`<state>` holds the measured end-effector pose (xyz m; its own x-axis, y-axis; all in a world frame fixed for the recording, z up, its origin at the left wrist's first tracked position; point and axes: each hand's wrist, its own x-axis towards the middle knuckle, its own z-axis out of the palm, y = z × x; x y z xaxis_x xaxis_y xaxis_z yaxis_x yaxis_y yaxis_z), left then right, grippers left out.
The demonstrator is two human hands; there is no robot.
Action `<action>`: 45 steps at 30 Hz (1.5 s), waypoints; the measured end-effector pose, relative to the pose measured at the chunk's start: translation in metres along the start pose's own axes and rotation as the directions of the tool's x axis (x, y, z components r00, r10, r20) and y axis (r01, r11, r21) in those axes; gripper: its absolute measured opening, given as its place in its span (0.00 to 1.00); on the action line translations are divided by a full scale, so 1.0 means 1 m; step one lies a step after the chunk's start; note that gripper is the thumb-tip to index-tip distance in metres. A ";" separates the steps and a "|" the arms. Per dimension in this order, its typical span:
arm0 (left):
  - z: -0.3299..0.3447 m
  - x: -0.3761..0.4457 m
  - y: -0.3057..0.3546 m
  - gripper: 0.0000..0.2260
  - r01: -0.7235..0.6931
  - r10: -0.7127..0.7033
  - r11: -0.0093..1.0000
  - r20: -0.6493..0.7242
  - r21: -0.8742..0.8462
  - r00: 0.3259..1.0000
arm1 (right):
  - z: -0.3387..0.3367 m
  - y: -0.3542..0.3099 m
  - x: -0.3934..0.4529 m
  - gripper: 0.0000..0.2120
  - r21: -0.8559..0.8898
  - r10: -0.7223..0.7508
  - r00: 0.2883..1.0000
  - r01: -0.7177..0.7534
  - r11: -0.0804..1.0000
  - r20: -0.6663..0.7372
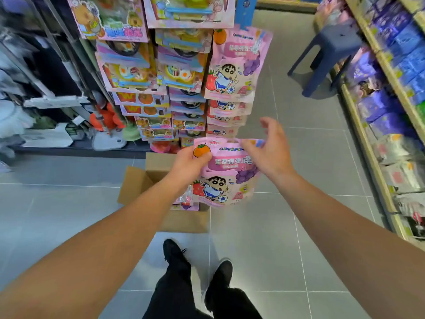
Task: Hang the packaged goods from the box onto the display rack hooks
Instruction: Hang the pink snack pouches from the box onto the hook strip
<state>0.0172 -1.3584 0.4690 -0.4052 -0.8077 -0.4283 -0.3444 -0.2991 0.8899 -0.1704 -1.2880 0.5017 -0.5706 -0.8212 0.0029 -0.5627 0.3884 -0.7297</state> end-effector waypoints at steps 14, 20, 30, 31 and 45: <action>0.038 -0.019 0.132 0.06 -0.153 0.146 0.984 -0.078 -0.092 0.986 | -0.102 -0.023 0.018 0.05 0.600 0.208 0.978 -0.175 0.780 0.014; 0.020 0.013 0.169 0.09 -0.216 0.213 0.976 -0.087 -0.025 0.973 | -0.109 -0.051 0.063 0.05 0.573 0.171 0.985 -0.138 0.808 -0.004; -0.018 0.082 0.207 0.06 -0.404 0.441 0.889 -0.167 0.218 0.882 | -0.088 -0.070 0.132 0.08 0.526 0.151 0.988 -0.119 0.842 -0.018; -0.020 0.090 0.208 0.06 -0.400 0.440 0.888 -0.165 0.225 0.883 | -0.087 -0.069 0.140 0.07 0.538 0.148 0.989 -0.118 0.835 -0.012; 0.008 0.145 0.179 0.13 -0.121 0.115 0.987 0.054 0.108 0.992 | -0.091 -0.037 0.220 0.07 0.703 0.215 0.938 -0.345 0.622 0.271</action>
<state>-0.1100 -1.5253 0.5649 -0.4876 -0.8080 -0.3307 -0.3824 -0.1428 0.9129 -0.3298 -1.4447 0.5913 -0.4945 -0.8003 -0.3392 0.2674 0.2313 -0.9354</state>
